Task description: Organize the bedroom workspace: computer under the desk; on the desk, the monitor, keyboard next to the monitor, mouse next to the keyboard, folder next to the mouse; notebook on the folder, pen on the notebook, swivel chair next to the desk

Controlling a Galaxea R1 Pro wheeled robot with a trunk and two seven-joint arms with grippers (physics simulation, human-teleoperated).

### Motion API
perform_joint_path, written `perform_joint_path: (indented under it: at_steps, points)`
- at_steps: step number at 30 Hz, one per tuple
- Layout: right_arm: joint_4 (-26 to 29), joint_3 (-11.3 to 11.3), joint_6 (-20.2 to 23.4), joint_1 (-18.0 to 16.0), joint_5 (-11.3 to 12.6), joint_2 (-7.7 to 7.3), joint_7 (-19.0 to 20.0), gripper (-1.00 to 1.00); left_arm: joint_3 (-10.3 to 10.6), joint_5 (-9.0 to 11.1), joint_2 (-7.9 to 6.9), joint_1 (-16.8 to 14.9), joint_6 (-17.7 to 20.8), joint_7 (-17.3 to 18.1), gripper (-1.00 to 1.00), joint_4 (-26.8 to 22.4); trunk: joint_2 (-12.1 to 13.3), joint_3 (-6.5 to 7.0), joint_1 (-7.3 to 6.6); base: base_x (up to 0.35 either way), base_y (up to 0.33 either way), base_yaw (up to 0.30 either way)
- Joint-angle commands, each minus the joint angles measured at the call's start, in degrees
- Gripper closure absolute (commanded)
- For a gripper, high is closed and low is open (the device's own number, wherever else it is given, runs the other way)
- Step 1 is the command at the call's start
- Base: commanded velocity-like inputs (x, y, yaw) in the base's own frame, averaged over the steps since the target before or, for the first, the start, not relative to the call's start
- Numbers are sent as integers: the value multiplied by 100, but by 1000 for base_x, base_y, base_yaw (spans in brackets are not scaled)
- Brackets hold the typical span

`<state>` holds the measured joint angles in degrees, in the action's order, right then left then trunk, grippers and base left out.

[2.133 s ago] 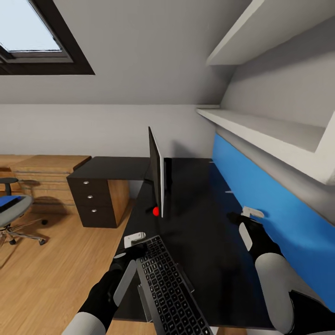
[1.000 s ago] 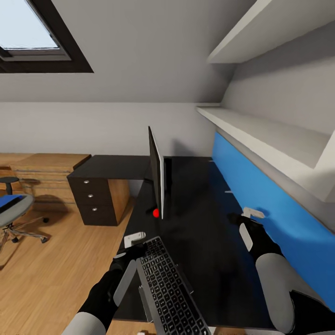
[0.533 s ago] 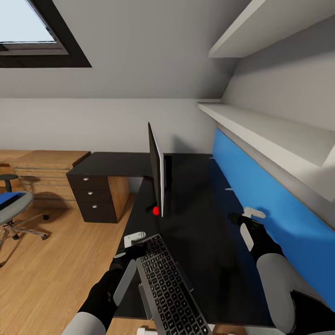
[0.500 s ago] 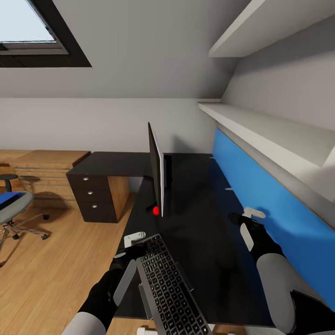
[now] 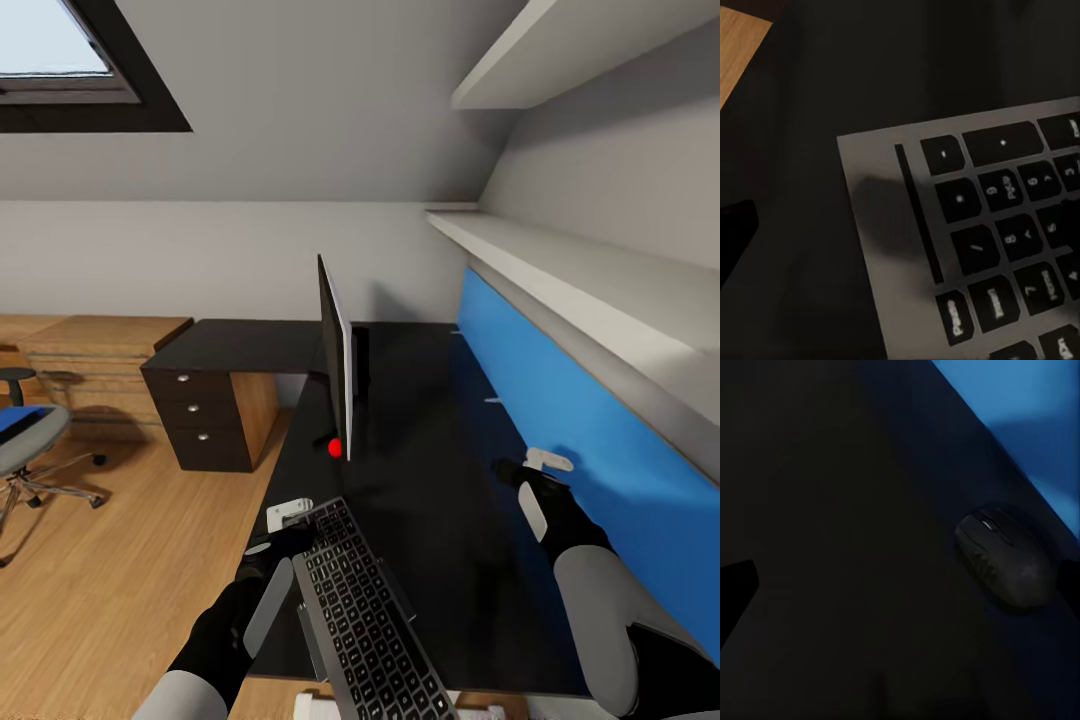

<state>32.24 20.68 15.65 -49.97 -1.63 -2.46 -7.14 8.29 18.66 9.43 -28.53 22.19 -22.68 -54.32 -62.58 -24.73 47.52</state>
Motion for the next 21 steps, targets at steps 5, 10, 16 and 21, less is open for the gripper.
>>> perform_joint_path:
  at_steps: [5, 10, 16, 21]
  points:
    - [-4, 13, 28, -4, -14, -14, -6, -100, 15, 66, -3, -4, 14, -52, -100, -8, -5, -51, 0, 0, 0, 0]
    - [-6, 12, 27, -4, -13, -16, -6, -100, 21, 67, -3, -4, 14, -53, -100, -8, -5, -96, 0, 0, 0, 0]
    - [-7, 14, 14, -4, -13, -18, -6, -100, 23, 60, 0, -4, 14, -53, -100, -8, -5, -149, 0, 0, 0, 0]
    - [-4, 13, -45, -4, -13, -18, -6, -100, 23, 59, 5, -4, 14, -53, -100, -8, -5, -193, 0, 0, 0, 0]
